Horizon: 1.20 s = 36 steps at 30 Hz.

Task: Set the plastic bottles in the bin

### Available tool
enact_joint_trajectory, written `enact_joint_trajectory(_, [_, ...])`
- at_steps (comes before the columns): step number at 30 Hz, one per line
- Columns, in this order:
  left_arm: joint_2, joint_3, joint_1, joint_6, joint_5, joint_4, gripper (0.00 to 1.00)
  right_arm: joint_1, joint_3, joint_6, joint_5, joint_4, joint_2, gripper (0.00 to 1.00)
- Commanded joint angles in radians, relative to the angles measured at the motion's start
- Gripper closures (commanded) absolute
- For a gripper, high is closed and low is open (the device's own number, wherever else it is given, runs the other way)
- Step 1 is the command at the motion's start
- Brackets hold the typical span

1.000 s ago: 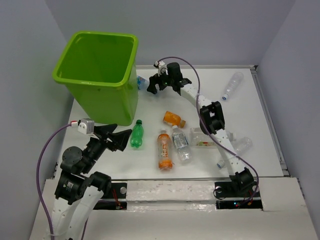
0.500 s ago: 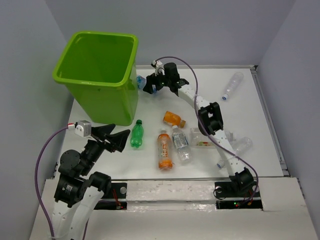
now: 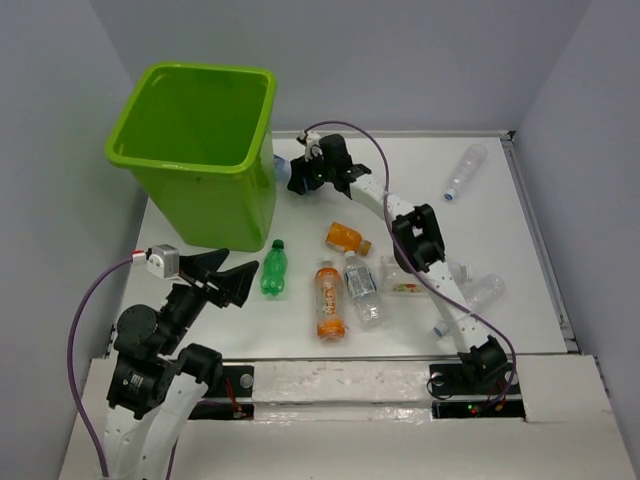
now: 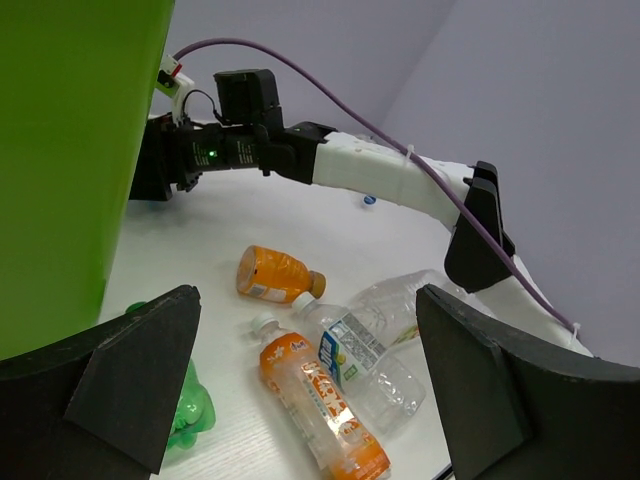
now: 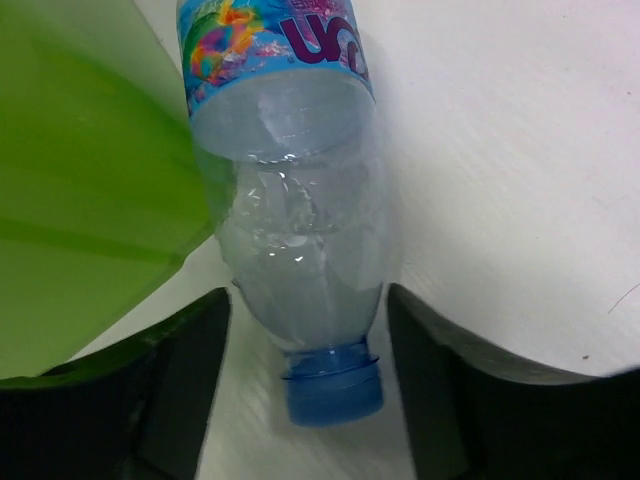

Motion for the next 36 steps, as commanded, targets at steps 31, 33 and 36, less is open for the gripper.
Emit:
enact_joint_trajectory(31, [0.398, 0.067, -0.021, -0.063, -0.077, -0.164, 0.01, 0.056, -1.161, -0.016, 0.386, 0.349, -1.440, 0.99])
enact_joint_trajectory(33, [0.435, 0.070, -0.030, -0.072, -0.131, -0.177, 0.01, 0.096, -1.077, -0.019, 0.333, 0.325, -1.423, 0.99])
enact_joint_trajectory(36, [0.524, 0.070, -0.064, -0.088, -0.173, -0.186, 0.01, 0.171, -0.895, -0.074, 0.336, 0.225, -1.351, 0.99])
